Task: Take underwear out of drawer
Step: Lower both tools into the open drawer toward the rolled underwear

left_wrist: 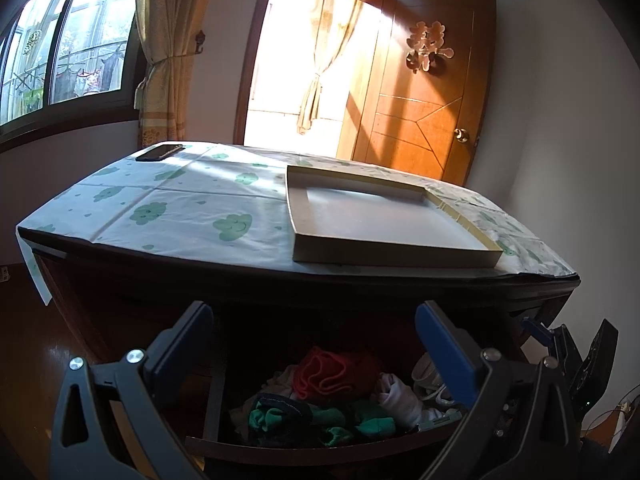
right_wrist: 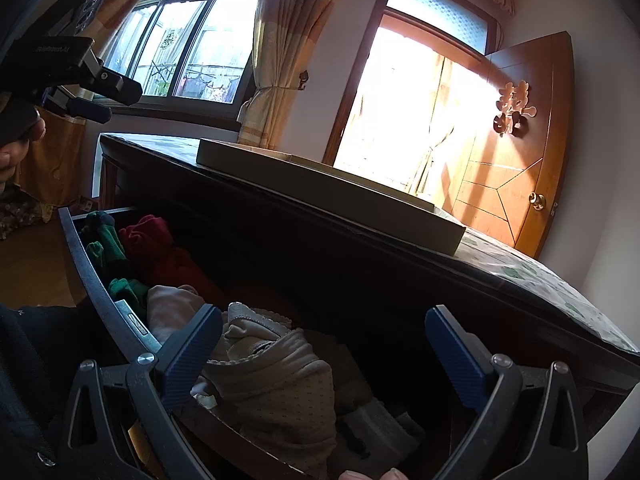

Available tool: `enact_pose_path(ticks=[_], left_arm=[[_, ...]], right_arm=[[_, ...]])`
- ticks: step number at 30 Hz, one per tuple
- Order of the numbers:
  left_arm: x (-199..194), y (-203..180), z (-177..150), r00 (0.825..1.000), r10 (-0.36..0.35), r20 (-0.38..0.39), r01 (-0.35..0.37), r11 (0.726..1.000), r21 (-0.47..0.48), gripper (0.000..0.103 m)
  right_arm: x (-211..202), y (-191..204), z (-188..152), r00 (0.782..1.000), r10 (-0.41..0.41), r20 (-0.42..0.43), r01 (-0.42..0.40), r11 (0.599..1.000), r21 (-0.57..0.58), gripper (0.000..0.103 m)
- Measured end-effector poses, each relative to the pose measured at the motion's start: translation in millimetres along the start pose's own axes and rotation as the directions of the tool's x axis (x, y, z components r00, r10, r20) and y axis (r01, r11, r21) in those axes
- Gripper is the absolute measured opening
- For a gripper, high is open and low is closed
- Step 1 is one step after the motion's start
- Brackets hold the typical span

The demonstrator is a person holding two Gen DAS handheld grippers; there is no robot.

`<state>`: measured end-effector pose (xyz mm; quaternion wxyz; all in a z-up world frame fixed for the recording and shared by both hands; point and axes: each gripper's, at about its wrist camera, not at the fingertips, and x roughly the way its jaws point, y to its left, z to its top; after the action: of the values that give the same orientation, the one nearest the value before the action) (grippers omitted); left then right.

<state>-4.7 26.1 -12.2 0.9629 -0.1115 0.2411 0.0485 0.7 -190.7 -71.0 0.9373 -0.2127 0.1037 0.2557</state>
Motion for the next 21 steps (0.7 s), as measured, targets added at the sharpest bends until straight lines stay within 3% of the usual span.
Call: enact_pose_path(ticks=[21], left_arm=[[-2, 0, 0, 1.000, -0.017, -0.006, 0.017, 1.000, -0.006, 0.103]], right_arm=[[-11, -1, 1, 0.999, 0.003, -0.037, -0.001, 0.999, 0.043, 0.103]])
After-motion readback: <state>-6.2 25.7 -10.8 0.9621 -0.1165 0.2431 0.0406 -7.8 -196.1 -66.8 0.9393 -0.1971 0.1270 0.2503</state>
